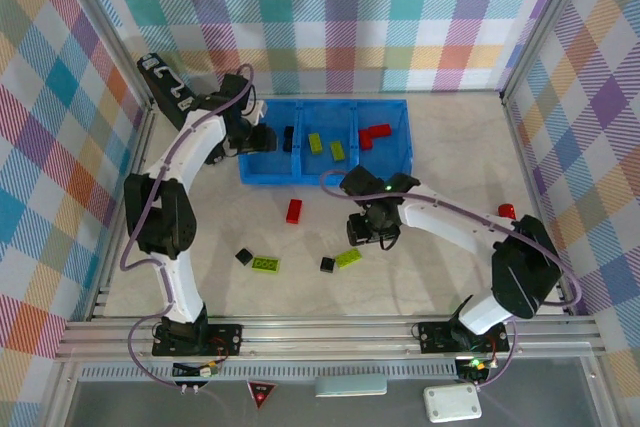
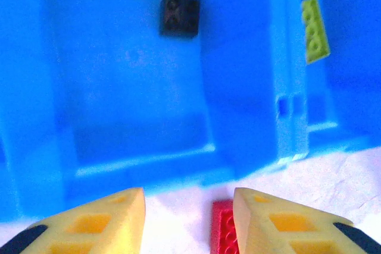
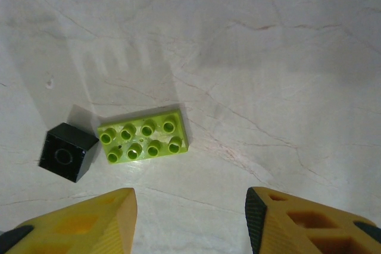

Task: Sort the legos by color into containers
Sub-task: Pick up the lego from the middle-left of the table.

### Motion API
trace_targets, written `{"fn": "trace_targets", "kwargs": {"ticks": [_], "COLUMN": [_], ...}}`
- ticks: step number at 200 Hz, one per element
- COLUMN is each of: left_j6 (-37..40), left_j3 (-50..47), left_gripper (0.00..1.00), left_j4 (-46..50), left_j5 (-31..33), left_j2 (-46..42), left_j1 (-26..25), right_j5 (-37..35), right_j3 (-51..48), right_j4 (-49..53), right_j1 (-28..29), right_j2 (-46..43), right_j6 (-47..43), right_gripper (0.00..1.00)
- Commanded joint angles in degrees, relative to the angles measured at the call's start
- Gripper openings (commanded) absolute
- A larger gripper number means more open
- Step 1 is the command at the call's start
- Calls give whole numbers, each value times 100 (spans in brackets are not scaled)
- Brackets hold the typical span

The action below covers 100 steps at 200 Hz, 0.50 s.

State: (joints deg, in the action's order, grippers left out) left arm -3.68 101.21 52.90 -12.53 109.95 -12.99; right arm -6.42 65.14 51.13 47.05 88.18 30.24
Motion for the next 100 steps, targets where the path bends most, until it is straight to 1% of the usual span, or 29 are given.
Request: {"fn": "trace_targets", "kwargs": {"ticks": [1,25,43,73,100], "left_j6": [213,364,493,568,618], "left_j3": [-375,-786,-1181,-2129,-2586], "left_gripper": [43,43,43,43,40], "left_j4": [370,508,472,-222,-602], "left_j5": [222,382,567,785,893], "left_j2": [-580,-1033,-1388,-1991,-2197], "left_j1": [25,56,85,111,113], "right_j5": [36,-62,-110,-80,-75], "right_j3": [-155,-238,-240,-209,-125], "right_j4": [-315,-469,-579,-734,-767], "right_j1": [191,354,456,575,661], "right_j2": [204,450,660,979,1227], "right_j6": [45,55,56,56,47], "right_gripper": [53,55,58,64,69]}}
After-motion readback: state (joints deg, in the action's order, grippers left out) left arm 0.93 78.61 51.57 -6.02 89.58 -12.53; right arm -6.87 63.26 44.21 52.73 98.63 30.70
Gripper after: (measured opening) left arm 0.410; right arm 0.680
